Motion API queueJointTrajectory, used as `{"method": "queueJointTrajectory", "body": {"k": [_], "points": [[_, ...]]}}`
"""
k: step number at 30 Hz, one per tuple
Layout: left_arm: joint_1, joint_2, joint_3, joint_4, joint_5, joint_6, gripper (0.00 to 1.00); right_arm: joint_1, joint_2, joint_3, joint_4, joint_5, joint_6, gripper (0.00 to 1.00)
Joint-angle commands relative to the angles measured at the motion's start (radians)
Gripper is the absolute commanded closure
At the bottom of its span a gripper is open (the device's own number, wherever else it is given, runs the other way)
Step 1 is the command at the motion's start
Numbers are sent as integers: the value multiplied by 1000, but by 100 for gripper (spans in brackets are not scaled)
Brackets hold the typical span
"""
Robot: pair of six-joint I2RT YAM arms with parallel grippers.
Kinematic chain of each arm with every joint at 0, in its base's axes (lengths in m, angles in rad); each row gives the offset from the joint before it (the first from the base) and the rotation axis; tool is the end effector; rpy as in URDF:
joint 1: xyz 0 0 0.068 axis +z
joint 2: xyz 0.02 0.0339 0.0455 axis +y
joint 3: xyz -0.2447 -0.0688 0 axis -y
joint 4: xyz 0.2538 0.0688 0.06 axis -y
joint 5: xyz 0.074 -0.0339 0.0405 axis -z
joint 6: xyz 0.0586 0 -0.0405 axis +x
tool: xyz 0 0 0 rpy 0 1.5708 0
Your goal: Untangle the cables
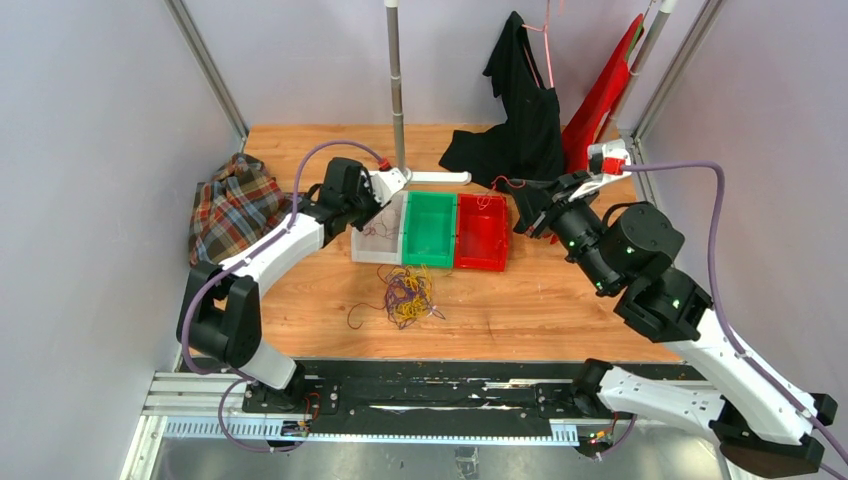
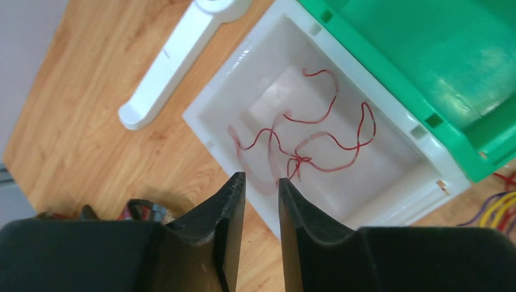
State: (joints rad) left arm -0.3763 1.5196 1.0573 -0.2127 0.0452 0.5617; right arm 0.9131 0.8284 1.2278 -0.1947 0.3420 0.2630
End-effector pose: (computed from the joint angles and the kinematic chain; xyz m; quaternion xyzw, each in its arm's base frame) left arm 0.3384 -0.1365 0.2156 0.4160 0.7994 0.0198 0.4330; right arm 0.1327 0.1396 0.4740 -0.0735 0.6315 0.3346 0.6955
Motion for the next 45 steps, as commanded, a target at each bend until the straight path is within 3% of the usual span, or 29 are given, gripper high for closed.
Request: {"method": "queueJointTrajectory", "body": {"k": [1,7,10,15,16,22,27,30,45], "points": [[-1,-13,24,-84,114,-6,65,-13,18,42,13,-11,-15,99],[20,-19,88,-158,122,-42,54,-13,59,75,5,-20,-1,99],[77,-47,171,-251,190,-106,43,-12,104,100,17,-45,12,100],[270,-145,267,-382,389,-255,5,-12,240,177,67,-132,37,99],[321,-174,262,-401,424,-268,1,-13,271,196,79,-151,44,99],[486,-358,176,-531,466,-228,2,-13,489,317,163,-297,122,99],[581,-420,142,-576,410,-246,2,-14,669,402,237,-386,207,99],[596,-434,130,-574,351,-255,2,-14,751,433,263,-413,217,99],[605,-450,148,-631,352,-245,2,-166,1079,504,276,-557,232,99]]}}
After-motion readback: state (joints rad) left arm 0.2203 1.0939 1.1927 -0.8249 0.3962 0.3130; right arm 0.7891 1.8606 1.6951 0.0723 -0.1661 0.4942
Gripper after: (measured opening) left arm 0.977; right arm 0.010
